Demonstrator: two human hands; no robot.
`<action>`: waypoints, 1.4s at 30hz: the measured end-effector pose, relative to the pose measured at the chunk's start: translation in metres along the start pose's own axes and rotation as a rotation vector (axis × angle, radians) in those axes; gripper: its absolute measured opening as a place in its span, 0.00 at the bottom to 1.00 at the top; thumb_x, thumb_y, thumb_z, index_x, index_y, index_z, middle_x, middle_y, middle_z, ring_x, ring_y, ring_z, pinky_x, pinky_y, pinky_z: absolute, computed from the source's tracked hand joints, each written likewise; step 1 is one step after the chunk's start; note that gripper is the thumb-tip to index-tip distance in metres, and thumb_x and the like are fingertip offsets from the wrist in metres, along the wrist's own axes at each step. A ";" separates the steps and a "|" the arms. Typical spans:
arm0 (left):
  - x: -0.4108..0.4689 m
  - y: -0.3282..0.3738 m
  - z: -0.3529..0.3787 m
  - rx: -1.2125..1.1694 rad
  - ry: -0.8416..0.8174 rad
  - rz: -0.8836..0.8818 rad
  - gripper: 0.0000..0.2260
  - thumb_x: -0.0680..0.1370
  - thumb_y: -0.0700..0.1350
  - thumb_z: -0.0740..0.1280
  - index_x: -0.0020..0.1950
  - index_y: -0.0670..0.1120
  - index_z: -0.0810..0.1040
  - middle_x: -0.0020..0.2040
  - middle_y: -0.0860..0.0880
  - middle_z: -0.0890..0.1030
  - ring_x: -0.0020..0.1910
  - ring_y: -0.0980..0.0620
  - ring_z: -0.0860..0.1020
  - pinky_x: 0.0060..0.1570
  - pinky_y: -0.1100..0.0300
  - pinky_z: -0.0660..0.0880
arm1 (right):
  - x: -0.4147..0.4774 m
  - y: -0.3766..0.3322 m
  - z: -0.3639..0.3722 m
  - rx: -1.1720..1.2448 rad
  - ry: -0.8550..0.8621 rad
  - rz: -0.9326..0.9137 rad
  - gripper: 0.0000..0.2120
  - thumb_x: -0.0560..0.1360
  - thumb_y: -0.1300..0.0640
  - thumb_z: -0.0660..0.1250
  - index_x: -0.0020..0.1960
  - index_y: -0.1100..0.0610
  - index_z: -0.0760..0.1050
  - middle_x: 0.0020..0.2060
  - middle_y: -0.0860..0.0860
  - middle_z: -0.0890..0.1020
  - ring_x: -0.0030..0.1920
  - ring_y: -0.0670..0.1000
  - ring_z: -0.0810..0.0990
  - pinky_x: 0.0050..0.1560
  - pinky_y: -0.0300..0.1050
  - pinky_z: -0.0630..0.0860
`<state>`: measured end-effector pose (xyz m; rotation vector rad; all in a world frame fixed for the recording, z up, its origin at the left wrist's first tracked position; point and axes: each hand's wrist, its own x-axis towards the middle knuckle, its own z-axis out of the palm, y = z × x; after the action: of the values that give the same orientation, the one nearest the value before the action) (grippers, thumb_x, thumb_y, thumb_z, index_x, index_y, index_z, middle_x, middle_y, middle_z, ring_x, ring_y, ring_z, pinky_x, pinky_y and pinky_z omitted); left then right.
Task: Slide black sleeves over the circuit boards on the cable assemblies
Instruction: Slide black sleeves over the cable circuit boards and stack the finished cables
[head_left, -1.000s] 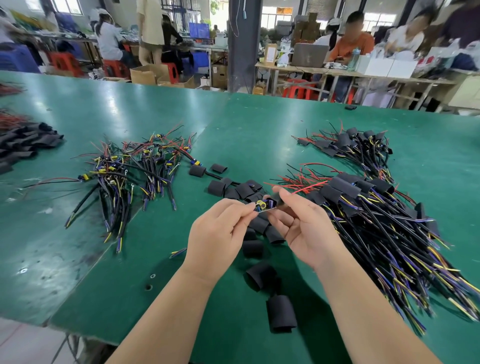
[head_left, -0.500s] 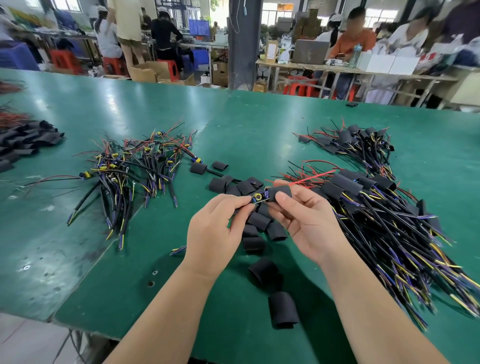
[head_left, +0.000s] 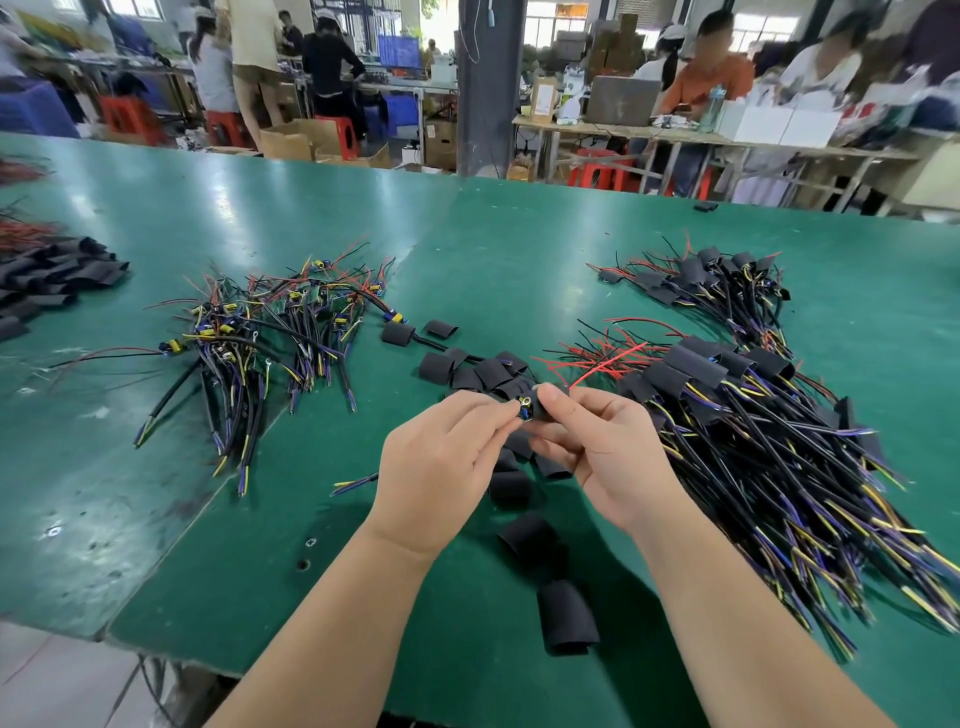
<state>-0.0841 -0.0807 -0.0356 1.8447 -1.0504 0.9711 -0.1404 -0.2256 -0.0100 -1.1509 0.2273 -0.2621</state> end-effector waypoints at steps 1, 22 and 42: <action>0.000 -0.001 0.000 0.007 -0.006 -0.004 0.04 0.75 0.39 0.71 0.46 0.41 0.84 0.41 0.48 0.83 0.36 0.47 0.81 0.33 0.55 0.78 | 0.000 0.001 0.000 -0.004 0.005 0.001 0.10 0.62 0.54 0.74 0.37 0.59 0.78 0.37 0.55 0.85 0.37 0.51 0.85 0.33 0.38 0.79; 0.003 0.008 -0.001 -0.113 -0.103 -0.208 0.09 0.79 0.41 0.64 0.56 0.48 0.82 0.44 0.53 0.78 0.37 0.53 0.76 0.33 0.54 0.74 | 0.000 -0.003 0.002 0.099 0.130 0.070 0.12 0.67 0.50 0.72 0.40 0.60 0.78 0.33 0.55 0.84 0.34 0.49 0.85 0.28 0.34 0.77; 0.003 0.011 -0.005 -0.027 -0.145 -0.204 0.08 0.78 0.42 0.64 0.53 0.49 0.82 0.38 0.51 0.76 0.31 0.47 0.74 0.27 0.52 0.73 | -0.004 0.002 0.006 -0.101 0.082 -0.071 0.04 0.72 0.57 0.72 0.40 0.56 0.83 0.39 0.54 0.85 0.39 0.54 0.85 0.36 0.39 0.78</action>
<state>-0.0942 -0.0817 -0.0278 1.9797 -0.9324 0.7093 -0.1424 -0.2182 -0.0096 -1.2510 0.2740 -0.3644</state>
